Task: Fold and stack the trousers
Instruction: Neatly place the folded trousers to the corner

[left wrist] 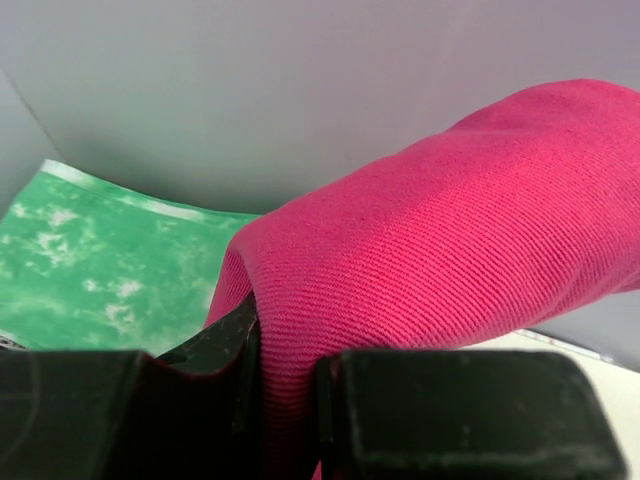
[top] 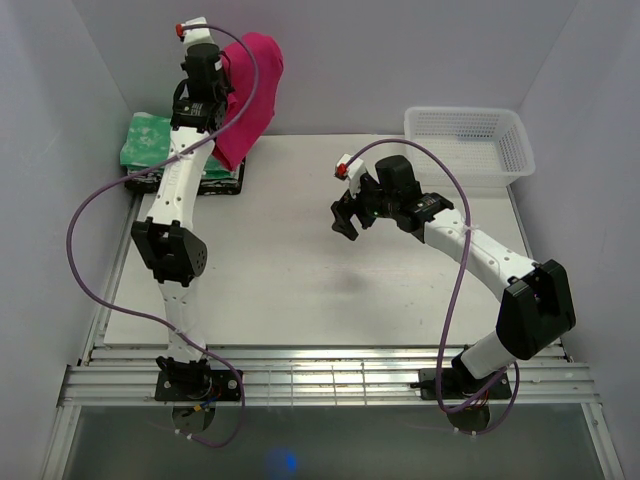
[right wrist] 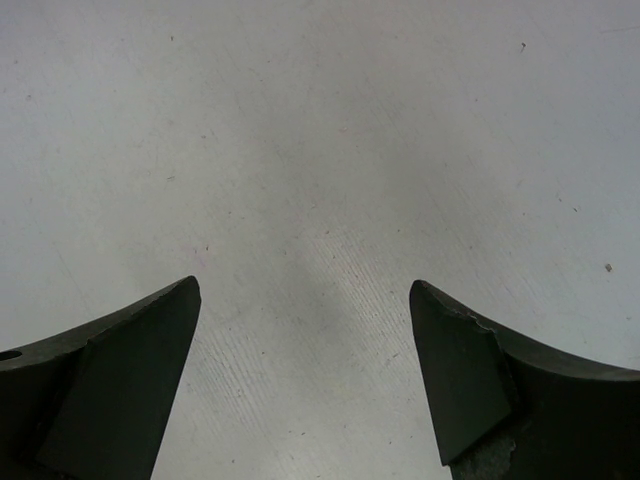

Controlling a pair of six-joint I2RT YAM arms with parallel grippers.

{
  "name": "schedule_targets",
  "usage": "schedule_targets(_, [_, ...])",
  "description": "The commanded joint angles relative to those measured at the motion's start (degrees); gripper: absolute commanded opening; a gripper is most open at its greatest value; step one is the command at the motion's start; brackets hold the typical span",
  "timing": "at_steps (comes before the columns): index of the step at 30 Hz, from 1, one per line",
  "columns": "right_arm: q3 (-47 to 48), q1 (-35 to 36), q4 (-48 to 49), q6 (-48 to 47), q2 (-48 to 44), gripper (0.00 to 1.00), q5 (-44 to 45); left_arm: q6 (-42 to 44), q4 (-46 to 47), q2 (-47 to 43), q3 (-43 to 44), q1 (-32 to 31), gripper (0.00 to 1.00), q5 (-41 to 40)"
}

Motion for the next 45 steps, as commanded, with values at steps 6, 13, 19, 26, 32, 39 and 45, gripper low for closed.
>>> schedule_targets(6, [1.26,0.21,0.77,0.36,1.18,0.9,-0.96,-2.39,6.44,-5.74,-4.79,10.47,0.0,1.47])
schedule_targets(13, [1.62,0.38,0.25,0.27,1.97,0.9,-0.88,-12.05,2.65,-3.55,-11.03,18.38,0.0,4.38])
schedule_targets(19, [1.0,0.3,0.07,0.1,1.88,0.9,-0.79,-13.57,2.29,1.1,-10.33,24.01,0.0,7.89])
schedule_targets(26, [1.44,0.56,-0.19,0.19,2.67,0.9,-1.23,-10.75,2.91,7.95,-9.71,27.35,0.21,11.06])
schedule_targets(32, [2.06,0.74,-0.63,-0.52,2.76,0.9,-0.52,-1.71,5.63,10.26,-9.71,30.69,0.81,16.23])
schedule_targets(39, [3.9,0.65,-1.6,0.45,4.87,0.9,-2.46,14.29,3.8,1.04,-9.89,32.98,0.97,34.17])
schedule_targets(45, [5.65,0.65,-1.95,1.33,6.1,0.9,-3.25,23.88,-3.41,-5.47,-14.09,27.98,0.95,38.84])
